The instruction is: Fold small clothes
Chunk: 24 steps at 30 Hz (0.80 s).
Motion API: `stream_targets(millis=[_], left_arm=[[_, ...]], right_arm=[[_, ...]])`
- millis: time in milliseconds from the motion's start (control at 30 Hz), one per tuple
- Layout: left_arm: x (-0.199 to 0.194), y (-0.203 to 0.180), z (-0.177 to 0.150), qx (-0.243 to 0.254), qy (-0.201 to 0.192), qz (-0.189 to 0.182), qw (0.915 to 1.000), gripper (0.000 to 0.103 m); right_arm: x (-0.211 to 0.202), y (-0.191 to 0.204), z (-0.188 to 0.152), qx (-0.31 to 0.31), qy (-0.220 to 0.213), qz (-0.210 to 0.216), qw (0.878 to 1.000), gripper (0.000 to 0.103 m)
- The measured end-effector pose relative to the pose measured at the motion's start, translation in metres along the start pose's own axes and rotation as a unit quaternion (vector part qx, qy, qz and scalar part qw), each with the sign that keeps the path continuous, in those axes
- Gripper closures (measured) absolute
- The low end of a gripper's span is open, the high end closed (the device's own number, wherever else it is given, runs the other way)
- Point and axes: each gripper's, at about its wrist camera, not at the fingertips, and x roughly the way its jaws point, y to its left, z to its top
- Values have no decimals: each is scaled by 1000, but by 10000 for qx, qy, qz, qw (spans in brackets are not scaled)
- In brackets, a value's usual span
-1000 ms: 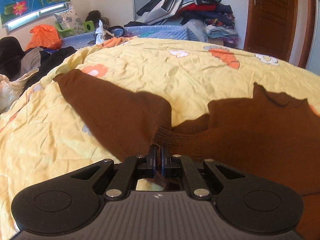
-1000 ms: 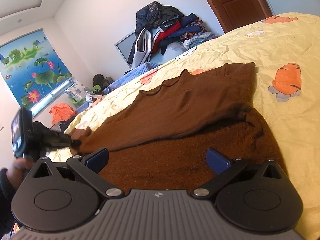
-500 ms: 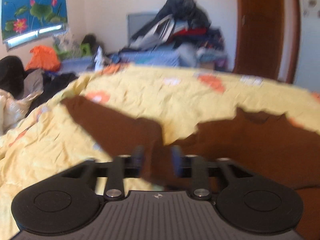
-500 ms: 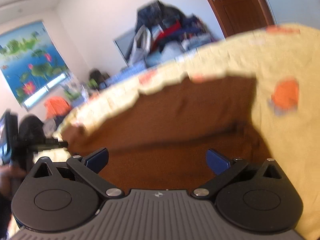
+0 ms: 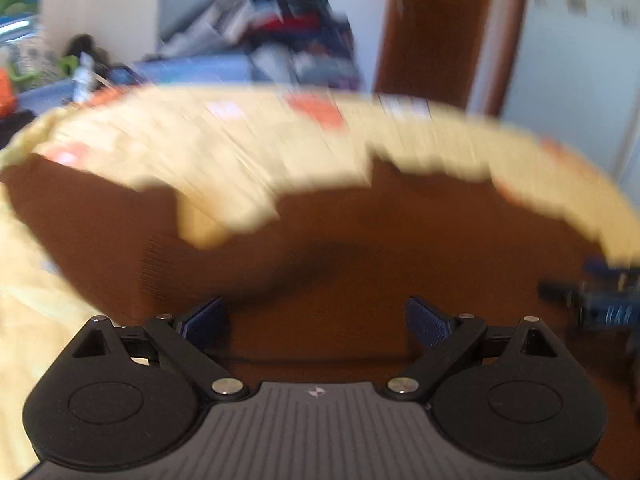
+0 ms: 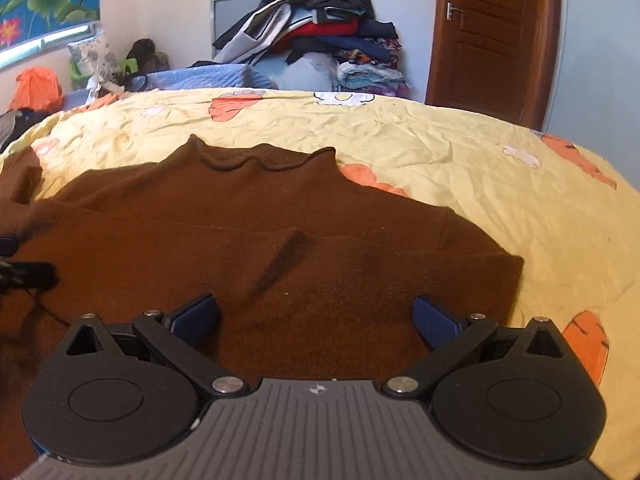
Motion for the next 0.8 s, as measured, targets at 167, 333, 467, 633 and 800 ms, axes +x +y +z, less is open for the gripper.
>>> stream_targets(millis=[167, 333, 467, 633, 800], left_arm=[[-7, 131, 42, -1668, -700, 895, 9794, 4], [38, 283, 53, -4145, -405, 954, 9041, 5], [66, 319, 62, -4315, -555, 1114, 8935, 6], [98, 318, 86, -3808, -340, 1191, 9163, 64], [92, 308, 85, -3495, -307, 1579, 9230, 94]], right_arm=[[-3, -3, 1, 103, -69, 67, 9999, 0], [-2, -4, 3, 124, -86, 56, 9999, 0], [-2, -6, 2, 175, -114, 73, 9998, 0], [-1, -6, 3, 201, -122, 61, 9997, 0], [-1, -7, 3, 252, -141, 94, 9995, 0]])
